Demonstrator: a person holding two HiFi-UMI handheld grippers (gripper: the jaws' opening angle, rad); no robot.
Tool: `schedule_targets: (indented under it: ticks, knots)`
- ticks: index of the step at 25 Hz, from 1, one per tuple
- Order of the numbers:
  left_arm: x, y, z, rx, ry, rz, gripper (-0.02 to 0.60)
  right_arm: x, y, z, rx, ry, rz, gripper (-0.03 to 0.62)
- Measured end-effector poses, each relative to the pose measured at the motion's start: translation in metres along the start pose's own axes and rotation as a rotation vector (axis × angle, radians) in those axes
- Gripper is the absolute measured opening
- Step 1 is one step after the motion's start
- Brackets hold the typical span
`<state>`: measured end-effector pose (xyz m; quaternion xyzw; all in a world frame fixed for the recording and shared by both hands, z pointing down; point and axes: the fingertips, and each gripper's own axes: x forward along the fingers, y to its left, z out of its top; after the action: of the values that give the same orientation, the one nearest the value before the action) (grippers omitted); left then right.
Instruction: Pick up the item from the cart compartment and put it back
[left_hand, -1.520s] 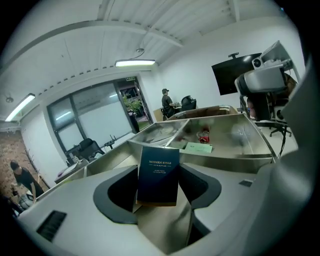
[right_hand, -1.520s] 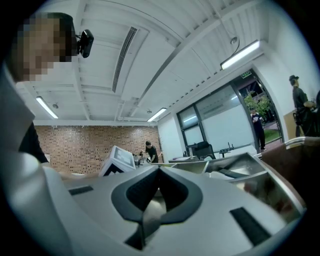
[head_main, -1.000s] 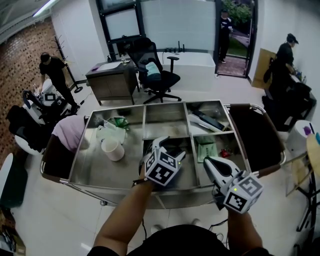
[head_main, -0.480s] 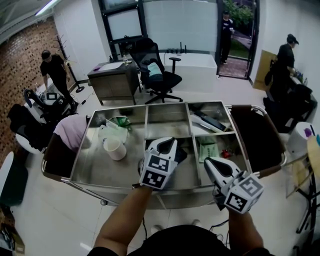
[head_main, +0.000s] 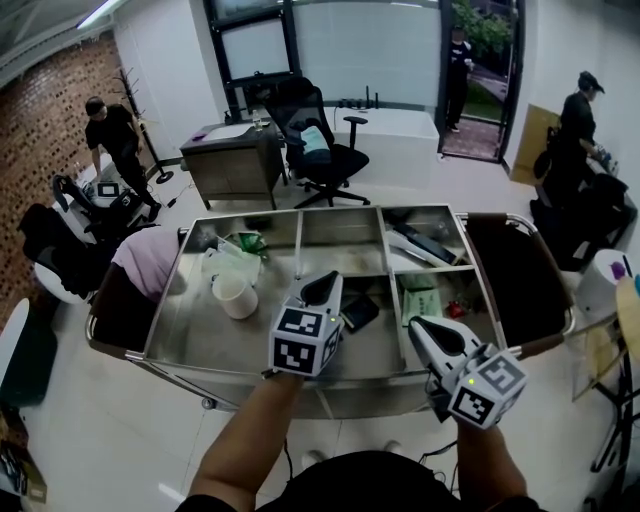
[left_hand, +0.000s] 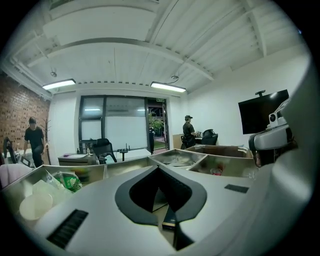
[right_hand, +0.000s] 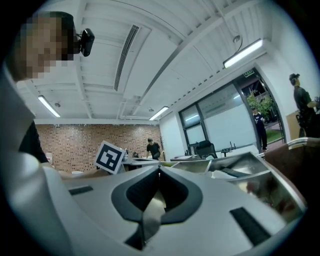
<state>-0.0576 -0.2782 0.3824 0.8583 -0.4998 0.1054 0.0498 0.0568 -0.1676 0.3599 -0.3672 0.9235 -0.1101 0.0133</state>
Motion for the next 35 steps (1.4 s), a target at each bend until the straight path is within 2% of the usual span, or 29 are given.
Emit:
schedule_targets:
  ticks: [13,17,21,26,35]
  knots:
    - [-0.068,-0.005,0.03,-0.034,-0.172,0.018,0.0,0.002,0.012,0.003,-0.007,-0.015,0.016,0.018]
    - [-0.096,-0.013,0.037,-0.022,-0.223,0.013,0.0,0.005,0.018,0.004,-0.028,-0.021,0.027,0.018]
    - [-0.116,-0.021,0.031,0.002,-0.216,0.023,0.0,0.004,0.02,0.005,-0.017,-0.04,0.02,0.015]
    - [-0.129,-0.029,0.018,-0.034,-0.211,0.022,0.0,0.001,0.021,0.007,0.04,-0.052,0.039,0.012]
    - [-0.155,-0.021,-0.005,-0.081,-0.192,0.045,0.0,-0.007,0.015,-0.005,0.025,-0.021,0.002,0.012]
